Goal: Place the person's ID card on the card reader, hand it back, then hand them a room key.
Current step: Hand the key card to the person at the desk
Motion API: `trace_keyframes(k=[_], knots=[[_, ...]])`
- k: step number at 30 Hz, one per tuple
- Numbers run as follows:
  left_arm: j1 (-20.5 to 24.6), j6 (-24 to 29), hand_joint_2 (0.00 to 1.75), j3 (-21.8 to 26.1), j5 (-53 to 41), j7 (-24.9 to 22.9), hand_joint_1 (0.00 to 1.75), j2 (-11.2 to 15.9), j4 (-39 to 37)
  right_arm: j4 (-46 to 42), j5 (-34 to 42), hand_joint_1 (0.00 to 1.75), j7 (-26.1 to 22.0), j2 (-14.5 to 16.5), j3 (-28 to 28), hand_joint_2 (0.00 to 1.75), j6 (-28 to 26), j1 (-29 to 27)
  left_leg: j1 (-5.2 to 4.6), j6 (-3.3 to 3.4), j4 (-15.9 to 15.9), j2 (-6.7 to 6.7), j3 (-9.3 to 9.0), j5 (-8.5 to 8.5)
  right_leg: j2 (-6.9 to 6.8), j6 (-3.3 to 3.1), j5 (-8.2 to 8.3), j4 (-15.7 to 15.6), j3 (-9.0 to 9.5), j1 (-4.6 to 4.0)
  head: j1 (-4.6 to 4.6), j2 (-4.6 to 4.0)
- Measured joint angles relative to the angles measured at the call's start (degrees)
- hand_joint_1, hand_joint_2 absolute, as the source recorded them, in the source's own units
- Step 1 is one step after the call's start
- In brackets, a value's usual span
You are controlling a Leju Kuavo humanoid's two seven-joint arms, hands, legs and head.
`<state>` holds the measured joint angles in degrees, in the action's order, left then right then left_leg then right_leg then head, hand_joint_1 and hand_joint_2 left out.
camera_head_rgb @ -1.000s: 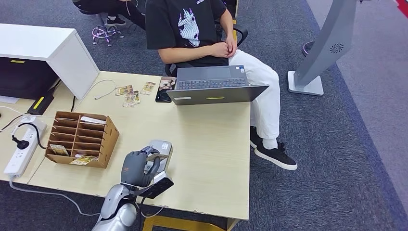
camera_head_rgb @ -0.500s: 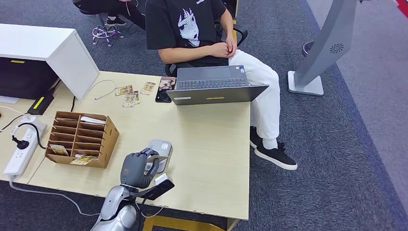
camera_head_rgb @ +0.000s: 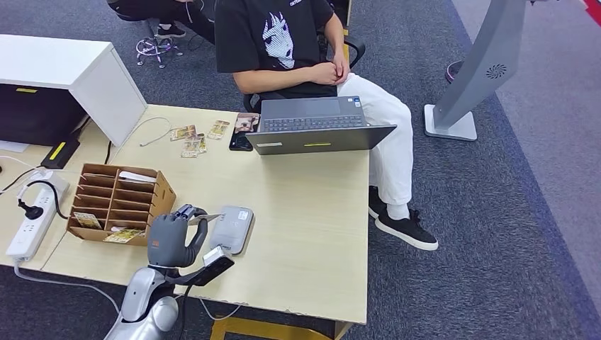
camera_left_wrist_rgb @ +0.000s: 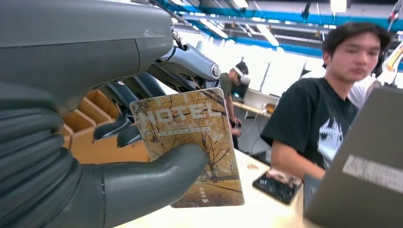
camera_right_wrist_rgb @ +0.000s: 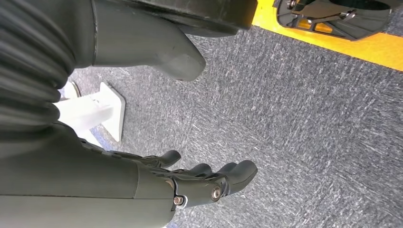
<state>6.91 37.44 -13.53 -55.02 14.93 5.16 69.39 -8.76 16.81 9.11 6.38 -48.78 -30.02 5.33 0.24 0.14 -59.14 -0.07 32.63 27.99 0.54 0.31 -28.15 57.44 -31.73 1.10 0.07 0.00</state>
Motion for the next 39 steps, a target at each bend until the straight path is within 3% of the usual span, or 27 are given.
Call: trace_keyframes(k=[14, 28, 31, 39], knots=[[-2.26, 0.54, 1.75, 2.75, -0.11, -1.07, 1.75, 1.32, 4.98, 0.27, 0.02, 0.0, 0.12, -0.16, 0.0, 1.75, -0.11, -0.35, 0.0, 0.0, 0.0, -0.02, -0.01, 0.0, -0.02, 0.0, 0.0, 0.0, 0.01, 0.0, 0.01, 0.0], [-1.11, 2.02, 1.75, 5.01, -8.02, -2.47, 1.75, 1.93, 6.56, 0.37, -0.12, 0.0, 0.46, -0.24, -0.05, 1.75, -0.04, -0.38, 0.0, 0.01, 0.0, -0.01, -0.01, -0.03, -0.01, 0.0, 0.0, 0.0, 0.02, 0.0, 0.01, 0.0], [0.64, 2.0, 1.75, 6.91, -10.4, -4.15, 1.75, 2.59, 6.78, 0.37, -0.17, 0.0, 0.58, -0.26, -0.16, 1.75, 0.12, -0.37, 0.01, 0.0, 0.0, -0.01, -0.01, -0.04, -0.02, 0.0, 0.01, 0.0, 0.01, -0.01, 0.02, 0.0], [11.0, 1.6, 1.75, 10.47, -15.56, -7.96, 1.75, 6.8, 2.96, 0.32, -1.09, 0.0, 1.26, -0.26, -0.83, 1.75, 0.24, -0.12, 0.03, -0.04, 0.0, -0.09, -0.01, -0.16, -0.06, -0.01, 0.09, 0.05, 0.02, -0.02, 0.0, 0.0]])
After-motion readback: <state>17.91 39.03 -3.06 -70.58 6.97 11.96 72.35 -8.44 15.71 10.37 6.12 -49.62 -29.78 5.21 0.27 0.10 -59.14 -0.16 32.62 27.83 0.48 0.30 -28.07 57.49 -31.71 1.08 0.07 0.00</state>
